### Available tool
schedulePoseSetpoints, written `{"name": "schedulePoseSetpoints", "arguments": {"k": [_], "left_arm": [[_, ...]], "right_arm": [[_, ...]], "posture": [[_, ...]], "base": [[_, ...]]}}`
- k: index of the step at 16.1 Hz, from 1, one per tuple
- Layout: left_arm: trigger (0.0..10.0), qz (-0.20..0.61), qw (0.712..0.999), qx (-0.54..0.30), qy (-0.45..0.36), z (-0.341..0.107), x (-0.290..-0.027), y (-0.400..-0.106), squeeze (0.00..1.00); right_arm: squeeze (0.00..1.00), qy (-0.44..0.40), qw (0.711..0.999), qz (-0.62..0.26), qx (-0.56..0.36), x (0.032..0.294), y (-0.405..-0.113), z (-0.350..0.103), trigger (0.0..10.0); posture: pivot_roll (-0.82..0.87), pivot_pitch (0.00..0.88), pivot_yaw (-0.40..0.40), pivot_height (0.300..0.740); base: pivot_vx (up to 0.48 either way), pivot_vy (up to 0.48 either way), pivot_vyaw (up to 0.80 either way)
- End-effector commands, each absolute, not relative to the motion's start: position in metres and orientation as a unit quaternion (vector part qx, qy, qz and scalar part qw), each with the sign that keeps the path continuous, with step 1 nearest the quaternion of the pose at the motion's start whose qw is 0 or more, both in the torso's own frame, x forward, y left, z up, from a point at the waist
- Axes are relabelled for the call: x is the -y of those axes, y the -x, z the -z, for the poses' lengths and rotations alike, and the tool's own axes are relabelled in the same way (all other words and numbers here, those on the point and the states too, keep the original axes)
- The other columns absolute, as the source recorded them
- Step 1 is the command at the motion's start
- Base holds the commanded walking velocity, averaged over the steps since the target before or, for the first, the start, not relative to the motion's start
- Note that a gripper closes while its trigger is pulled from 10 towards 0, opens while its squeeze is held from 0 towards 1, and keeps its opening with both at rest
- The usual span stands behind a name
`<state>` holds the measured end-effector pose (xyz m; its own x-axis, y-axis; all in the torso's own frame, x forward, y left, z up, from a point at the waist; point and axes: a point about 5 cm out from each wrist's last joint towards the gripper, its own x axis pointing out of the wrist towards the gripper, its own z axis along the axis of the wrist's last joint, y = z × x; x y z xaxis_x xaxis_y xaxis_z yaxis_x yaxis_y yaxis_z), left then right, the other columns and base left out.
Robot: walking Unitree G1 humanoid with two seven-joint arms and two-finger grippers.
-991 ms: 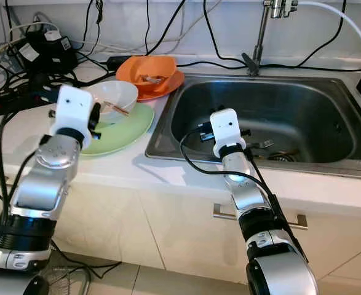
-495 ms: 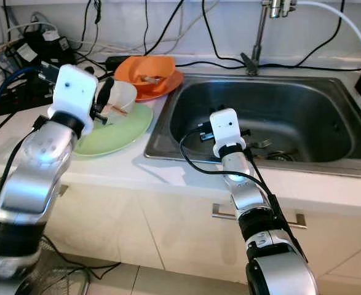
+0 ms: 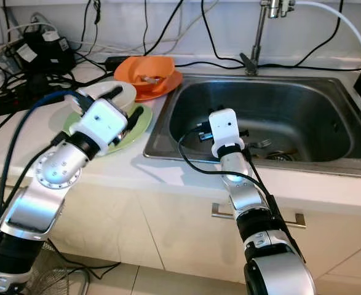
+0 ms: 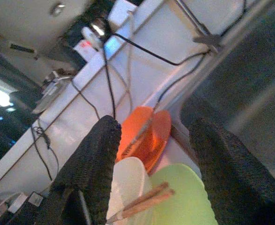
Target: Kitchen organization
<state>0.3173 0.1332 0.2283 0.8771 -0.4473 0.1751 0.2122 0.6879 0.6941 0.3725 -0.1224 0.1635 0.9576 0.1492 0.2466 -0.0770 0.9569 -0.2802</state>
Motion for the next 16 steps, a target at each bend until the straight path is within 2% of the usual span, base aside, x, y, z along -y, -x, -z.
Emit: {"name": "schedulePoseSetpoints", "arguments": {"k": [1,4,8,12,16], "left_arm": [[10.0,0.195,0.894,0.158,-0.372,-0.222,-0.133,-0.319,0.00],[10.0,0.198,0.865,0.150,-0.437,-0.212,-0.130,-0.327,0.00],[10.0,0.186,0.855,0.150,-0.461,-0.206,-0.125,-0.339,0.00],[10.0,0.162,0.861,0.174,-0.450,-0.216,-0.112,-0.354,0.00],[10.0,0.145,0.860,0.162,-0.462,-0.211,-0.112,-0.363,0.00]], "right_arm": [[0.00,0.128,0.979,-0.056,0.147,0.121,-0.374,-0.172,10.0],[0.00,0.127,0.979,-0.057,0.146,0.120,-0.374,-0.171,10.0],[0.00,0.126,0.979,-0.057,0.148,0.120,-0.374,-0.172,10.0],[0.00,0.125,0.979,-0.058,0.148,0.120,-0.374,-0.172,10.0],[0.00,0.125,0.980,-0.056,0.147,0.121,-0.373,-0.172,10.0]], "posture": [[0.10,0.021,0.080,0.740],[0.10,0.018,0.078,0.740],[0.10,0.018,0.077,0.740],[0.09,0.016,0.078,0.740],[0.09,0.015,0.081,0.740]], "base": [[0.000,0.000,0.00],[0.000,0.000,0.00],[0.000,0.000,0.00],[0.000,0.000,0.00],[0.000,0.000,0.00]]}}
